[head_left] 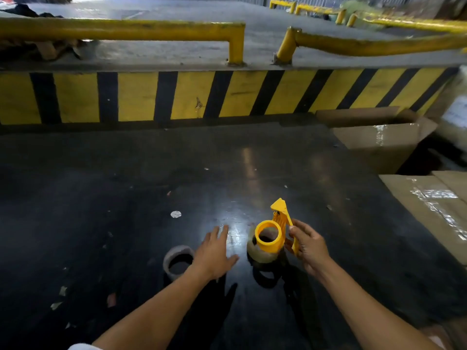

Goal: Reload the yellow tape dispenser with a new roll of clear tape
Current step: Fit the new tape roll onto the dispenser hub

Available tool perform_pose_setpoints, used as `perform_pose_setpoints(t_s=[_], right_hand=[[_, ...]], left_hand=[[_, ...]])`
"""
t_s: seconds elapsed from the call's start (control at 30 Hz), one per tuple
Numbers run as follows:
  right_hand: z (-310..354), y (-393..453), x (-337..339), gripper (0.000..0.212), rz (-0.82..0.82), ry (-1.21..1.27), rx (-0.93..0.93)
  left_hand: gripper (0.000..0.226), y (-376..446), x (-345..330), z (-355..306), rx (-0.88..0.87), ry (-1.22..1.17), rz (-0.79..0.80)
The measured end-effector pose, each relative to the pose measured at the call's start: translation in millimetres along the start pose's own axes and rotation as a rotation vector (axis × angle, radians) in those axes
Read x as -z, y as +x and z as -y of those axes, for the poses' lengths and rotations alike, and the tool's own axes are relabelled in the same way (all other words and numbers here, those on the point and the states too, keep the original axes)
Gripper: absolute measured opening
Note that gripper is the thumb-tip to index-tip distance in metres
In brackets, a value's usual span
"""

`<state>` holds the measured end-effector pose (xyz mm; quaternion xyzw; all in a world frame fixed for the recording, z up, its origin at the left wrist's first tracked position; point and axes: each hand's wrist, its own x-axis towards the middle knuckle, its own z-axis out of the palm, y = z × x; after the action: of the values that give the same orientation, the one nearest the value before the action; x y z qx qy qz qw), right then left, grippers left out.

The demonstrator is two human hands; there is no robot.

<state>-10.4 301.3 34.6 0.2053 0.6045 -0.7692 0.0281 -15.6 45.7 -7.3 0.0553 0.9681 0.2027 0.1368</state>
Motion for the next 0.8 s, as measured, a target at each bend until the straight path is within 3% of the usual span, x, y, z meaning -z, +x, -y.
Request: perform_pose_setpoints(t_s=[0.37, 0.67, 0.8], right_hand=[[-7, 4, 50, 0.034, -0.07, -0.007, 0.008], [-6, 21, 65, 0.033, -0.101, 0.077, -0.028], [-6, 30, 77, 0.033, -0.164, 0.092, -0.022]], left_hand=[[0.098, 40, -29, -61, -0.067, 0.02, 0.175], [0.129, 64, -35, -81, -0.036, 0.02, 0.211], [0.128, 70, -37, -95, -0.024, 0.045, 0.232]])
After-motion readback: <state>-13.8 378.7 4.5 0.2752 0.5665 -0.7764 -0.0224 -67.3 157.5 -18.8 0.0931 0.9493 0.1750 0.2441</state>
